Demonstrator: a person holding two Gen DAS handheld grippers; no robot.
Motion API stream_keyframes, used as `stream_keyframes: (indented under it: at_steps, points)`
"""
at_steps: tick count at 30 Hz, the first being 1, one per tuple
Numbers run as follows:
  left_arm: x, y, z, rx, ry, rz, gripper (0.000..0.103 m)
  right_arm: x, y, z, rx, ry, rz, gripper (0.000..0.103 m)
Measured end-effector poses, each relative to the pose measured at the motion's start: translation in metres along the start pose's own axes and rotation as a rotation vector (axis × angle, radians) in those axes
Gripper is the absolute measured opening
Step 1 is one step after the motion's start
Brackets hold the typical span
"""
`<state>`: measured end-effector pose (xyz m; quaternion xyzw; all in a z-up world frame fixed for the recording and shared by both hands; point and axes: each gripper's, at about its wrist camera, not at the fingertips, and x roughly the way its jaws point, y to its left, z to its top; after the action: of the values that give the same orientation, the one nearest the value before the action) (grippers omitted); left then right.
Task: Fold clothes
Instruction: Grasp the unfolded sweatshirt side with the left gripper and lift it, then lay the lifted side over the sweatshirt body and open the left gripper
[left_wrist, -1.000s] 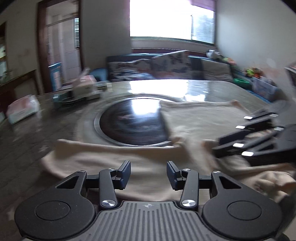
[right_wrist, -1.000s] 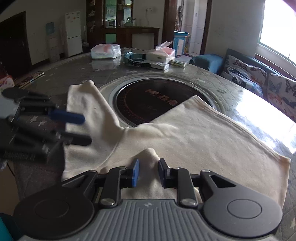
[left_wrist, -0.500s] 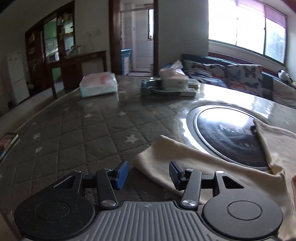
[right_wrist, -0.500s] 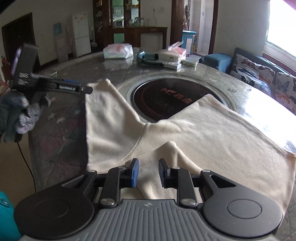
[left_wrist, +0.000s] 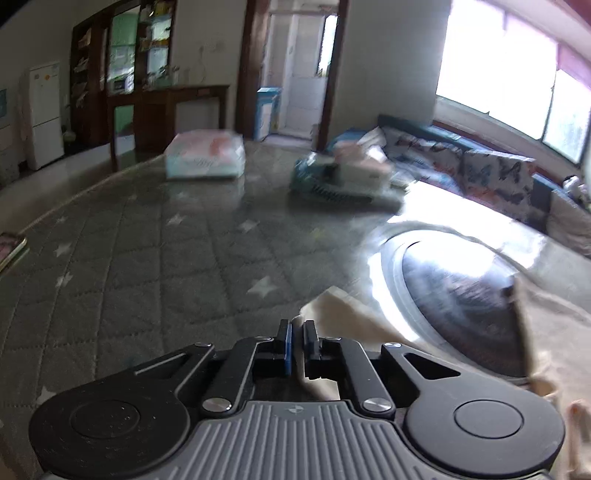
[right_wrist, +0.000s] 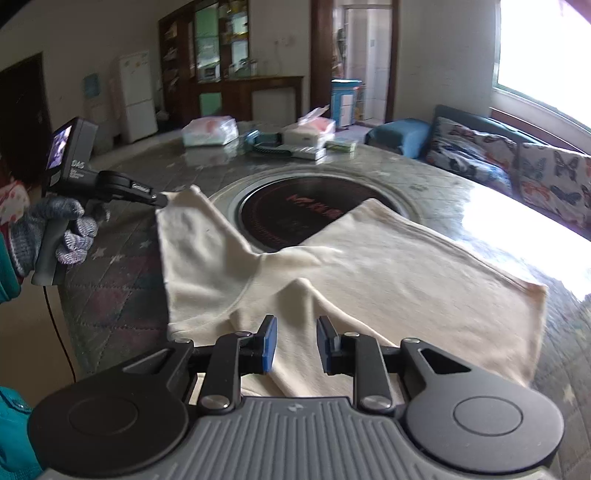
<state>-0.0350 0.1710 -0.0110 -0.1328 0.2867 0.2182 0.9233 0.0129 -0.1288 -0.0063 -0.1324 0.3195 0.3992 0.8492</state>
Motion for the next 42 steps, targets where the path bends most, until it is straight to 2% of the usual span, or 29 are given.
stream_keyframes:
  at_steps: [3,6,10,15,20,22,23,24,25,26,29,30,31,35,40,42]
  points:
    - [-0.022,-0.023,0.005,0.043,-0.050,-0.084,0.006,-0.011,-0.009,-0.006,0.041,-0.020,-0.024,0.023]
    - [-0.049,-0.058,0.008,0.114,-0.093,-0.207,0.006,-0.022,-0.019,-0.012,0.081,-0.040,-0.048,0.023]
    - [-0.081,-0.108,0.006,0.180,-0.106,-0.401,0.006,-0.037,-0.037,-0.023,0.145,-0.068,-0.091,0.023]
    - [-0.107,-0.178,-0.017,0.310,-0.078,-0.640,0.006,-0.053,-0.062,-0.042,0.234,-0.092,-0.147,0.023]
    - [-0.111,-0.231,-0.061,0.460,-0.024,-0.763,0.006,-0.064,-0.080,-0.060,0.310,-0.097,-0.182,0.023]
    - [-0.106,-0.246,-0.078,0.524,0.021,-0.792,0.010,-0.069,-0.085,-0.065,0.330,-0.101,-0.190,0.023]
    - [-0.106,-0.248,-0.085,0.546,0.030,-0.789,0.010,-0.071,-0.088,-0.067,0.339,-0.105,-0.194,0.023]
    - [-0.105,-0.250,-0.091,0.569,0.038,-0.785,0.017,-0.073,-0.090,-0.069,0.347,-0.108,-0.198,0.023]
    - [-0.105,-0.251,-0.097,0.591,0.045,-0.781,0.027,-0.073,-0.091,-0.070,0.357,-0.110,-0.199,0.023]
    - [-0.104,-0.253,-0.103,0.614,0.053,-0.777,0.031,-0.072,-0.091,-0.070,0.363,-0.110,-0.197,0.023]
    - [-0.106,-0.246,-0.107,0.640,0.048,-0.761,0.037,-0.067,-0.089,-0.070,0.369,-0.106,-0.183,0.023]
    - [-0.107,-0.241,-0.106,0.641,0.040,-0.754,0.047,-0.064,-0.087,-0.070,0.367,-0.101,-0.173,0.023]
    - [-0.105,-0.234,-0.101,0.635,0.025,-0.742,0.052,-0.062,-0.086,-0.069,0.364,-0.096,-0.163,0.023]
    - [-0.103,-0.199,-0.090,0.611,-0.013,-0.660,0.058,-0.051,-0.078,-0.067,0.356,-0.077,-0.123,0.023]
    - [-0.087,-0.154,-0.084,0.558,-0.004,-0.520,0.059,-0.032,-0.072,-0.066,0.354,-0.032,-0.118,0.023]
    - [-0.082,-0.143,-0.078,0.529,0.007,-0.495,0.059,-0.030,-0.070,-0.065,0.348,-0.022,-0.120,0.023]
